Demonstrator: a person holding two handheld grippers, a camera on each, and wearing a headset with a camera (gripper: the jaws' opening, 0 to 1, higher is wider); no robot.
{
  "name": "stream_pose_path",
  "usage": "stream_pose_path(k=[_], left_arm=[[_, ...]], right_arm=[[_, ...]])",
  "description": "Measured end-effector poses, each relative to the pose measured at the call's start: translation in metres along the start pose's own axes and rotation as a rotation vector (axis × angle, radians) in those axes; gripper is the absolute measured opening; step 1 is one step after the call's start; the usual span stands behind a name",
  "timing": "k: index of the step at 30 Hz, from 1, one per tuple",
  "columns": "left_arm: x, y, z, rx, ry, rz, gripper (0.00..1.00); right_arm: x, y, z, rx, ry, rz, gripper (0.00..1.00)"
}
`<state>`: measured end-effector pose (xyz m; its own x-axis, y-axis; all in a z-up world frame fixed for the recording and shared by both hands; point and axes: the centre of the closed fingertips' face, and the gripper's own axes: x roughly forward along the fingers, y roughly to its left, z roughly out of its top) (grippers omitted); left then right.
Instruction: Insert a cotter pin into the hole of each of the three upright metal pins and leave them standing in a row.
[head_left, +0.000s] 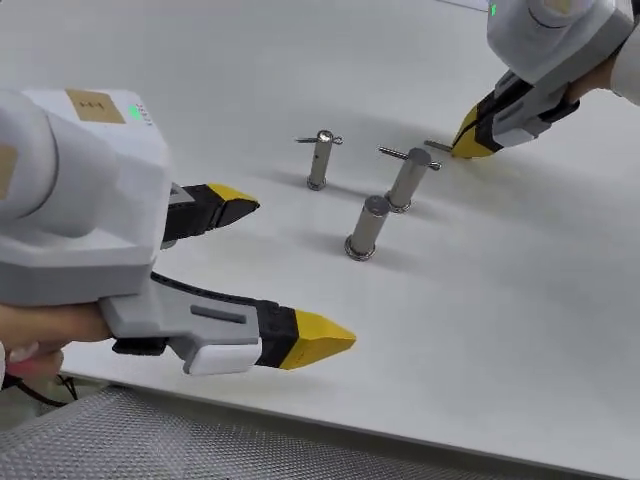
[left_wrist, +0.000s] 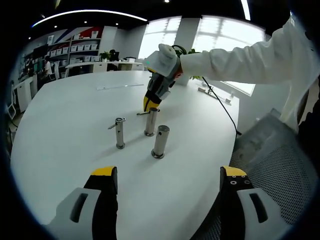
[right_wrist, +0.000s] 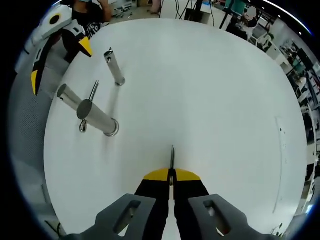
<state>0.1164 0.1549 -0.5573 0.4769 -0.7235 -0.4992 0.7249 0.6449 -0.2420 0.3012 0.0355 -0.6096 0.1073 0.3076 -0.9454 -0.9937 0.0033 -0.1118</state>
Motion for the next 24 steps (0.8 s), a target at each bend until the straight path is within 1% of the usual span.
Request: stream_pose_path(k=[1,2,4,6,8,10,11,12,13,15,17,18,19,21,24], left_arm=[[0.0,0.0,0.0,0.001,0.0,0.001,0.83],[-0.001,0.001,0.0,0.002,0.002,0.002,0.82],[-0.001,0.0,-0.003,-0.006,0.019,-0.005,0.82],[-0.001,0.0,-0.004,0.009,0.03,-0.003,0.82],[-0.001,0.0,-0.003,0.013,0.032,0.003,0.82],[-0.002,0.0,0.0,0.014,0.028,0.005,0.82],[-0.002,-0.001,0.001,0.016,0.029,0.005,0.82],[-0.002,-0.001,0.002,0.019,0.029,0.006,0.82],[-0.001,-0.001,0.002,0.023,0.03,0.006,0.82],[-0.002,-0.002,0.004,0.029,0.033,0.009,0.79],[-0.002,-0.001,0.009,0.016,0.02,0.015,0.74],[-0.001,0.001,0.014,-0.004,-0.001,0.028,0.74],[-0.001,0.002,0.017,-0.01,-0.013,0.035,0.74],[-0.001,0.003,0.022,-0.029,-0.028,0.037,0.74],[-0.002,0.003,0.03,-0.034,-0.048,0.035,0.72]], right_arm=[[0.0,0.0,0.0,-0.004,0.0,-0.003,0.0],[-0.001,0.001,0.0,-0.025,-0.001,-0.003,0.0],[-0.003,0.002,-0.002,-0.029,0.008,-0.017,0.0],[-0.008,0.0,-0.003,-0.028,-0.001,-0.025,0.0],[-0.015,-0.002,0.0,-0.024,-0.028,-0.043,0.0],[-0.023,-0.003,0.005,-0.029,-0.068,-0.068,0.0],[-0.026,-0.002,0.007,-0.044,-0.09,-0.071,0.0],[-0.028,-0.003,0.007,-0.045,-0.094,-0.086,0.0],[-0.032,0.0,0.007,-0.058,-0.095,-0.108,0.0],[-0.038,0.005,0.008,-0.069,-0.111,-0.128,0.0],[-0.044,0.01,0.012,-0.077,-0.133,-0.142,0.0],[-0.046,0.012,0.012,-0.081,-0.139,-0.149,0.0],[-0.05,0.016,0.014,-0.09,-0.148,-0.157,0.0],[-0.055,0.022,0.015,-0.104,-0.16,-0.17,0.0],[-0.061,0.028,0.018,-0.123,-0.175,-0.184,0.0]])
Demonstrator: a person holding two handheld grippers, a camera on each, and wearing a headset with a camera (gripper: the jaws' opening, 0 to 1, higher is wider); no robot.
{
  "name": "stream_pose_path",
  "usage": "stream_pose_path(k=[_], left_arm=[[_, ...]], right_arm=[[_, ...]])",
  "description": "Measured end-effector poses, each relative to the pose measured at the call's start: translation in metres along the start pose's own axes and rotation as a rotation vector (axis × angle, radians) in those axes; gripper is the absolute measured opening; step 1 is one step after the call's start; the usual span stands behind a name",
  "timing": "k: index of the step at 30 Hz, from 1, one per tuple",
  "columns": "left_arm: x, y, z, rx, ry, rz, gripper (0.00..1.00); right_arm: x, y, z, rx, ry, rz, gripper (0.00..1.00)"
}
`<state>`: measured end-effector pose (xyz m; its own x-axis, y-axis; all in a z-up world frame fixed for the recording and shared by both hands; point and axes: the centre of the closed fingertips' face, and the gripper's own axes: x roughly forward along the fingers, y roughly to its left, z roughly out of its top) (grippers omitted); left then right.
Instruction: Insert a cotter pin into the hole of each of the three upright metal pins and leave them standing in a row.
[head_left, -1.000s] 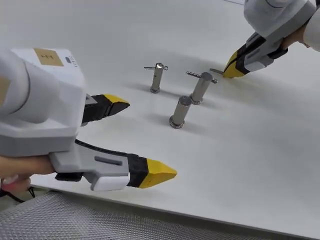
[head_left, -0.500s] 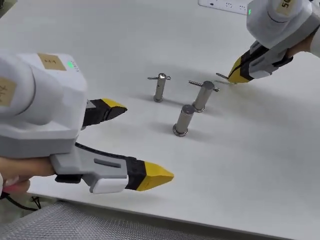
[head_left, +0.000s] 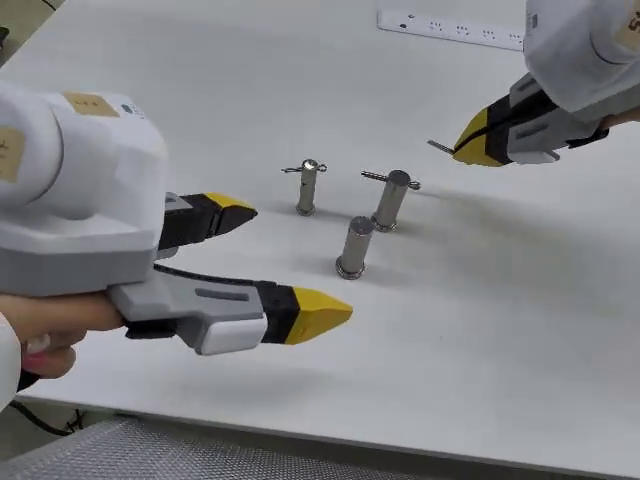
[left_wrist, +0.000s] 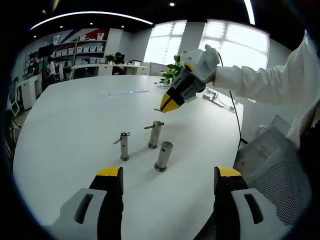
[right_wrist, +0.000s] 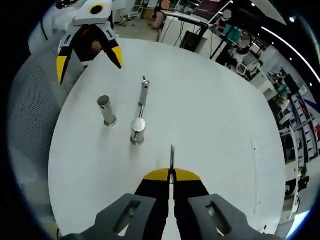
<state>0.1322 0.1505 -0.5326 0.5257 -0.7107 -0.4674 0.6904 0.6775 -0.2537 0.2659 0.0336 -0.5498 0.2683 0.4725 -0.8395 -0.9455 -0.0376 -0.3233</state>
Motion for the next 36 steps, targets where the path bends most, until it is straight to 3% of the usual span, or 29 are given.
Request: stream_pose_path(k=[4,9,17,22,36], left_arm=[[0.0,0.002,0.012,0.004,-0.022,0.0,0.69],[0.001,0.004,0.03,-0.001,-0.06,-0.01,0.66],[0.013,-0.002,0.046,0.012,-0.07,-0.056,0.62],[0.025,-0.009,0.058,0.004,-0.091,-0.088,0.57],[0.044,-0.021,0.082,0.022,-0.129,-0.141,0.41]], right_arm=[[-0.011,0.003,0.004,-0.035,-0.026,-0.06,0.0],[-0.02,0.005,0.005,-0.042,-0.049,-0.092,0.0],[-0.034,0.013,0.018,-0.116,-0.086,-0.167,0.0],[-0.044,0.009,0.026,-0.163,-0.077,-0.288,0.0],[-0.055,0.03,0.053,-0.231,-0.107,-0.343,0.0]])
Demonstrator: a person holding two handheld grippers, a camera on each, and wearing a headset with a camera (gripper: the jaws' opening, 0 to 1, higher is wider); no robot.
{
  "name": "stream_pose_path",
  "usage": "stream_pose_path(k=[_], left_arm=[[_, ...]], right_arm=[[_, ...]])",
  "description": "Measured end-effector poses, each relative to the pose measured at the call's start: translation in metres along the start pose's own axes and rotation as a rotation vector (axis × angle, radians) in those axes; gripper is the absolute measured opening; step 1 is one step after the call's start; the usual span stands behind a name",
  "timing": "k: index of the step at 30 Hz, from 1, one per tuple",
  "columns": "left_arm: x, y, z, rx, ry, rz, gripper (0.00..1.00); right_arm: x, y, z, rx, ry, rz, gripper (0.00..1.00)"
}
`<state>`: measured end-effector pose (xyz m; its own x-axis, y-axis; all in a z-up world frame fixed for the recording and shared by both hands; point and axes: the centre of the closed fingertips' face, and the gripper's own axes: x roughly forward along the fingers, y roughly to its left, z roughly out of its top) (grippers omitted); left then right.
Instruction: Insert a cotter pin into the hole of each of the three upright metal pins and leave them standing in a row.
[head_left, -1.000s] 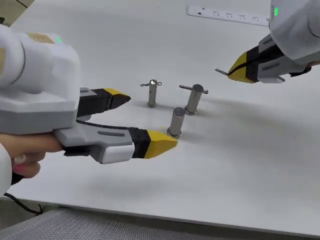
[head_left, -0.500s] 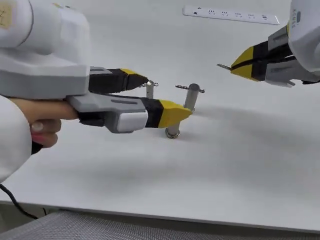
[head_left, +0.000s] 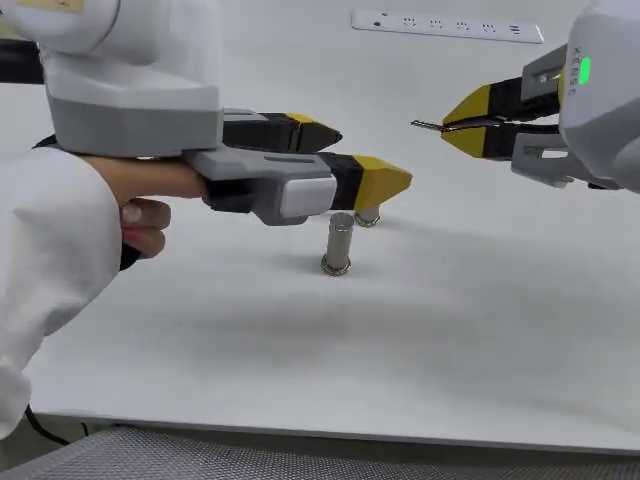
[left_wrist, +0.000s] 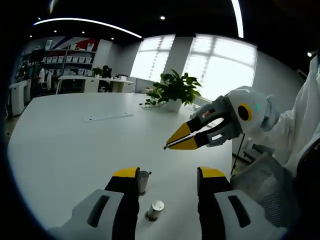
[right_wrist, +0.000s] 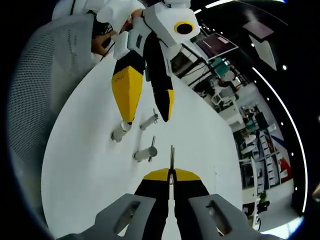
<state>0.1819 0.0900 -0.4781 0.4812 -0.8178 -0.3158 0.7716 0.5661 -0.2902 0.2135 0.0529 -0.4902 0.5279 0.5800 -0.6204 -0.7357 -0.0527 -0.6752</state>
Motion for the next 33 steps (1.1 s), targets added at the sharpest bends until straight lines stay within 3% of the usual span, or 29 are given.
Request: stream_pose_path(k=[8,12,22,33], left_arm=[[0.006,0.002,0.011,-0.001,-0.018,-0.025,0.3],[0.009,0.001,0.012,0.02,-0.009,-0.035,0.31],[0.015,0.004,0.016,-0.014,-0.015,-0.062,0.16],[0.017,0.002,0.016,-0.005,-0.013,-0.084,0.05]], right_arm=[[0.0,0.004,0.014,-0.049,-0.011,-0.005,0.0],[0.001,0.006,0.019,-0.043,-0.024,0.001,0.0],[-0.003,0.006,0.026,-0.075,-0.036,-0.003,0.0],[-0.005,0.005,0.032,-0.067,-0.05,-0.006,0.0]])
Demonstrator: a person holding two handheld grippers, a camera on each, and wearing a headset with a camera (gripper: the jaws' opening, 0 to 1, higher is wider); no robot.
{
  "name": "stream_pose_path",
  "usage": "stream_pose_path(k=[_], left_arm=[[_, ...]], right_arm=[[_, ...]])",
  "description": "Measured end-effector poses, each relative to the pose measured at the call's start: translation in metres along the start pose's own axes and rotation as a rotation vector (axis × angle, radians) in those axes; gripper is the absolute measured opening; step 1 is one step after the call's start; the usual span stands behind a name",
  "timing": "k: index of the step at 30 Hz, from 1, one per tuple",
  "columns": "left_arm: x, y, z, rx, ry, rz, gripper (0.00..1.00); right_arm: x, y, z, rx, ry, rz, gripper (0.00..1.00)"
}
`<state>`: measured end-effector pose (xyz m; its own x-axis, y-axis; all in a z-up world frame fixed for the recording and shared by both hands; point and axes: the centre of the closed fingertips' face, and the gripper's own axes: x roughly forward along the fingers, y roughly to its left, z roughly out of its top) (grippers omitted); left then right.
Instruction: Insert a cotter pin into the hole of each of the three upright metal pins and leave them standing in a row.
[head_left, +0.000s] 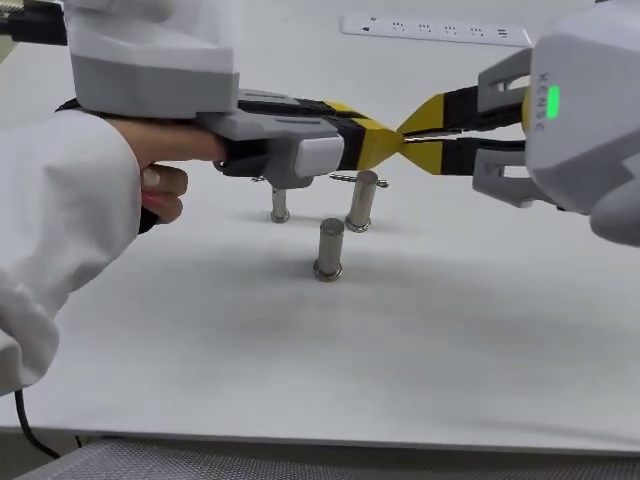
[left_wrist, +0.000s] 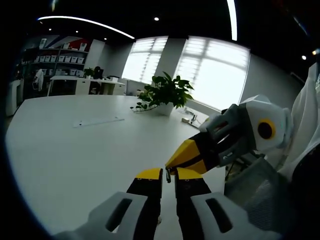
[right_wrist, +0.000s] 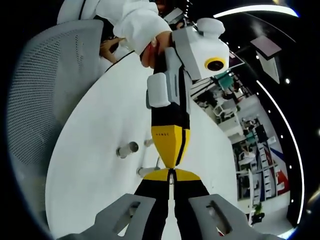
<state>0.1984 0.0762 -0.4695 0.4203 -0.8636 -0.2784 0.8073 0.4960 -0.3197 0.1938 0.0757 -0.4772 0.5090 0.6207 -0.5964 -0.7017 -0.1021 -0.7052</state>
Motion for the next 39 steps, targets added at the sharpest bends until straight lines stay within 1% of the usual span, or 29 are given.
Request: stream_pose_path(k=[3,7,11,18,21,23,26,28,30,32,34,37,39], left_arm=[[0.0,0.0,-0.001,-0.004,0.004,-0.003,0.03],[0.0,0.001,-0.005,0.009,0.019,0.0,0.01],[-0.001,0.001,-0.008,0.011,0.03,0.0,0.0],[-0.001,0.001,-0.009,0.002,0.034,-0.004,0.0],[0.0,0.0,-0.011,0.005,0.045,-0.011,0.0],[-0.001,0.0,-0.013,-0.003,0.057,-0.016,0.0],[0.0,-0.001,-0.015,-0.007,0.065,-0.013,0.0],[0.0,-0.002,-0.016,0.008,0.07,-0.016,0.0],[0.0,-0.002,-0.017,0.006,0.076,-0.014,0.0],[0.0,-0.002,-0.017,0.005,0.075,-0.008,0.0],[0.0,-0.002,-0.019,0.023,0.082,0.0,0.0],[0.001,-0.002,-0.021,0.11,0.101,0.006,0.0],[0.001,-0.004,-0.023,0.112,0.109,0.011,0.0]], right_arm=[[0.0,0.0,0.001,0.001,-0.002,-0.002,0.0],[0.002,0.002,0.003,-0.001,-0.001,0.002,0.0],[0.003,0.004,0.002,-0.002,-0.001,0.011,0.0],[0.003,0.004,0.002,0.004,0.0,0.013,0.0],[0.003,0.006,0.001,0.01,0.0,0.02,0.0],[0.004,0.008,0.002,0.013,-0.003,0.032,0.0],[0.004,0.01,0.002,0.012,-0.006,0.039,0.0],[0.004,0.012,0.001,0.016,-0.006,0.048,0.0],[0.004,0.013,0.001,0.016,-0.007,0.054,0.0],[0.004,0.013,0.001,0.016,-0.006,0.054,0.0],[0.005,0.013,0.0,0.02,-0.008,0.061,0.0],[0.006,0.016,0.0,-0.01,-0.009,0.077,0.0],[0.007,0.018,0.0,-0.024,-0.007,0.078,0.0]])
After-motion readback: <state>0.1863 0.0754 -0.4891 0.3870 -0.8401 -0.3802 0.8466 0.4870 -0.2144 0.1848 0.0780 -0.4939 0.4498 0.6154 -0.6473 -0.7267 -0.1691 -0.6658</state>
